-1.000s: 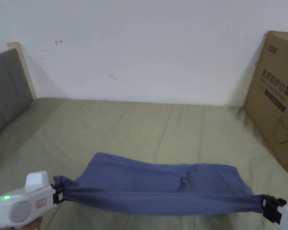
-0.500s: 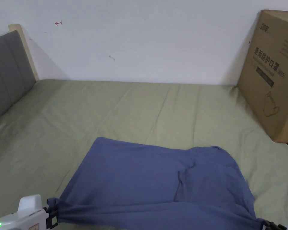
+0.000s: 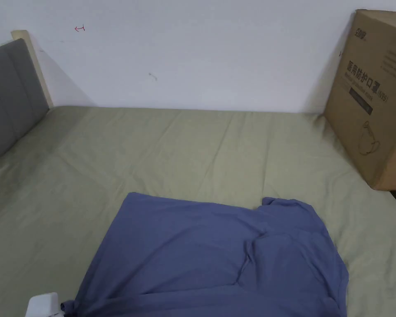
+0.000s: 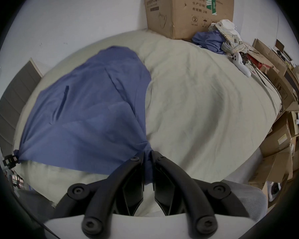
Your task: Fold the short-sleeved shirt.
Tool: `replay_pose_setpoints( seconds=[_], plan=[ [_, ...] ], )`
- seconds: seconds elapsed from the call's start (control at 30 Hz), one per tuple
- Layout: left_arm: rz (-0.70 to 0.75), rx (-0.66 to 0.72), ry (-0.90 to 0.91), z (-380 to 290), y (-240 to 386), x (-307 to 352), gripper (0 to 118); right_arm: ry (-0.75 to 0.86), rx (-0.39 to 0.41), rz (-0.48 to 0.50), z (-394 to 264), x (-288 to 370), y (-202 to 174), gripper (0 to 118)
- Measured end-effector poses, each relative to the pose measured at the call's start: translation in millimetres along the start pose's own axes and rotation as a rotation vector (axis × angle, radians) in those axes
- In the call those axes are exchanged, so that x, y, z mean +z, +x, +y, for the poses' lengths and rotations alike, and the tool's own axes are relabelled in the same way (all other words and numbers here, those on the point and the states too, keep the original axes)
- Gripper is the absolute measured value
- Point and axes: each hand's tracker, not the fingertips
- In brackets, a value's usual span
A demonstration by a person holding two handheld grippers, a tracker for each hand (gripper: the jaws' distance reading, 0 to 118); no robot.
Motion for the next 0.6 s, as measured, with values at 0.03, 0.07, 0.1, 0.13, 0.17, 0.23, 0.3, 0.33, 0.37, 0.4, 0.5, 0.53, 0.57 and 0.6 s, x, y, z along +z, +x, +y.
replay_pose_setpoints(
  seconds=[0.03, 0.07, 0.1, 0.13, 0.17, 0.23, 0.3, 0.33, 0.37, 0.4, 0.5, 0.53, 0.57, 0.6],
  plan=[
    [0.004, -0.01, -0.01, 0, 3, -3, 3, -0.018, 0.019, -0.006, 0, -1, -6, 10],
    [0.005, -0.018, -0.023, 0, 5, -5, 6, -0.023, 0.026, -0.008, 0, 0, -8, 19],
    [0.006, -0.014, -0.03, 1, 9, -4, 17, -0.022, 0.039, -0.02, 2, 2, -11, 42],
    [0.01, -0.015, -0.025, 2, 11, -2, 28, -0.027, 0.052, -0.043, 3, 5, -13, 55],
    [0.018, -0.014, -0.025, 5, 15, 1, 28, -0.031, 0.061, -0.059, 4, 0, -11, 60],
    [0.027, -0.009, -0.023, 14, 21, 7, 53, 0.027, 0.085, -0.029, 12, 14, -11, 74],
    [0.017, -0.026, 0.057, 24, 33, 24, 93, 0.113, 0.106, -0.02, 25, 38, -18, 81],
    [0.005, -0.03, 0.104, 29, 40, 34, 100, 0.152, 0.112, -0.021, 32, 49, -21, 81],
    [-0.018, -0.035, 0.163, 35, 45, 47, 101, 0.202, 0.115, -0.017, 40, 62, -24, 81],
    [-0.047, -0.049, 0.211, 42, 52, 58, 101, 0.261, 0.117, -0.004, 47, 77, -27, 81],
    [-0.102, -0.078, 0.346, 60, 71, 93, 101, 0.417, 0.114, 0.035, 68, 120, -36, 81],
    [-0.114, -0.083, 0.395, 64, 77, 103, 101, 0.466, 0.11, 0.04, 73, 133, -39, 81],
    [-0.12, -0.086, 0.444, 68, 83, 113, 101, 0.513, 0.109, 0.041, 76, 147, -44, 81],
    [-0.127, -0.085, 0.492, 70, 88, 121, 101, 0.555, 0.108, 0.04, 80, 157, -47, 81]
  ],
)
